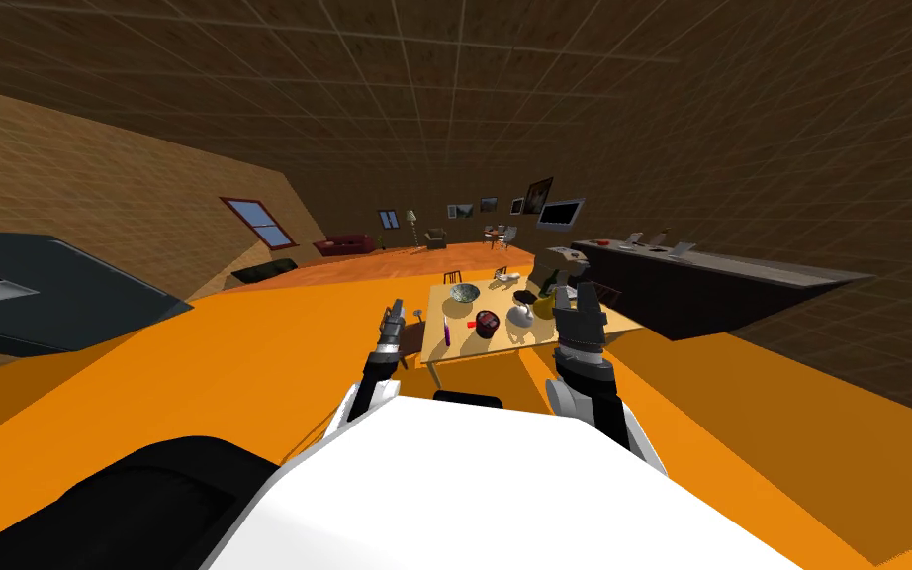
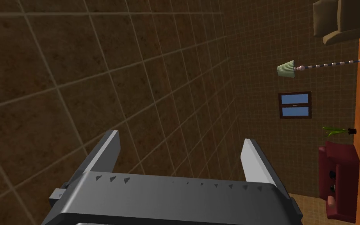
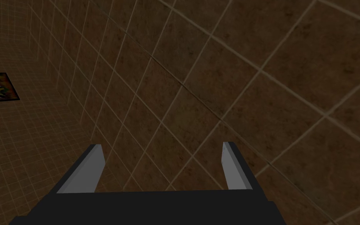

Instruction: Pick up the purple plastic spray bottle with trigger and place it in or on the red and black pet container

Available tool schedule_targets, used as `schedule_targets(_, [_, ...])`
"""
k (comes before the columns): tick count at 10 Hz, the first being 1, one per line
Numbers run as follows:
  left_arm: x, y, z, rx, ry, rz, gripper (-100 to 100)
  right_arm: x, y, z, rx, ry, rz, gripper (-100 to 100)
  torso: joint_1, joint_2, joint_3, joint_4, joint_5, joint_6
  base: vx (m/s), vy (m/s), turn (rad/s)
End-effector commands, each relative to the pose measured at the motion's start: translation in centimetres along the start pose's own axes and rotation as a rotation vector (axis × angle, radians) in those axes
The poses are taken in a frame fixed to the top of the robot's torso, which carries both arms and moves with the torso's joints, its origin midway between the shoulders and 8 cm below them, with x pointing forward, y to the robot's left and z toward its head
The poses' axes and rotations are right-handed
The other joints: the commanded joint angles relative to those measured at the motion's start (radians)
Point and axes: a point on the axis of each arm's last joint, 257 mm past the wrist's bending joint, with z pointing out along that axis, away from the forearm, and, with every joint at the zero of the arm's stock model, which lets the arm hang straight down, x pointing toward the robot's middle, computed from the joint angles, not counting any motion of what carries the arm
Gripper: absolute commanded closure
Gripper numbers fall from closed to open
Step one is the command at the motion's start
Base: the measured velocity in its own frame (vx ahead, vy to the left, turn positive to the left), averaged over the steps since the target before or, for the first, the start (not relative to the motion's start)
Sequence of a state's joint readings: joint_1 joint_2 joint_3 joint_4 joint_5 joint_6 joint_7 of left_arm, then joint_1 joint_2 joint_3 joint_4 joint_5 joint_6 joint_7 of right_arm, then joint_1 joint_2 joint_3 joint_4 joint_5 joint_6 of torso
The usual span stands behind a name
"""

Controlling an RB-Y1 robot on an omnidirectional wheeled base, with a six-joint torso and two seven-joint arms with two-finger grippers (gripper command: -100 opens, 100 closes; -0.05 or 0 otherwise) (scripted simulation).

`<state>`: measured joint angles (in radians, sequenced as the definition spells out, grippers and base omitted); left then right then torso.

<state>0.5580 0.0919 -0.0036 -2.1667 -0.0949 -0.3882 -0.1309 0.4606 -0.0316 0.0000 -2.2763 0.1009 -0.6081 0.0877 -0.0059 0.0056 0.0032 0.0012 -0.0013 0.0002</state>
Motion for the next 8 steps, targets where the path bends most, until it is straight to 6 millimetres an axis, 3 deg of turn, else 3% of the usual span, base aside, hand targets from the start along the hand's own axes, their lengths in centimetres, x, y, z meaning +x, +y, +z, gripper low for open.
schedule_targets(1, [0.4,0.8,0.3,-0.023,0.021,0.02,-100,0.0,0.0,0.0,0.0,0.0,0.0,0,0.0,0.0,0.0,0.0,0.0,0.0,-0.056,-0.061,-0.024])
schedule_targets(6, [2.8,10.5,-4.1,-0.277,0.174,0.169,-100,0.0,0.0,0.0,0.0,0.0,0.0,0,-0.001,-0.001,0.0,0.0,0.0,0.0,-0.058,-0.095,-0.144])
schedule_targets(7, [2.8,10.5,-4.1,-0.277,0.174,0.169,-100,0.0,0.0,0.0,0.0,0.0,0.0,0,-0.003,0.0,0.0,0.0,-0.001,0.0,-0.047,-0.094,-0.039])
schedule_targets(8, [3.1,12.6,-5.4,-0.334,0.202,0.199,-100,0.0,0.0,0.0,0.0,0.0,0.0,0,0.0,-0.001,-0.001,0.0,0.0,0.0,-0.033,-0.075,-0.089])
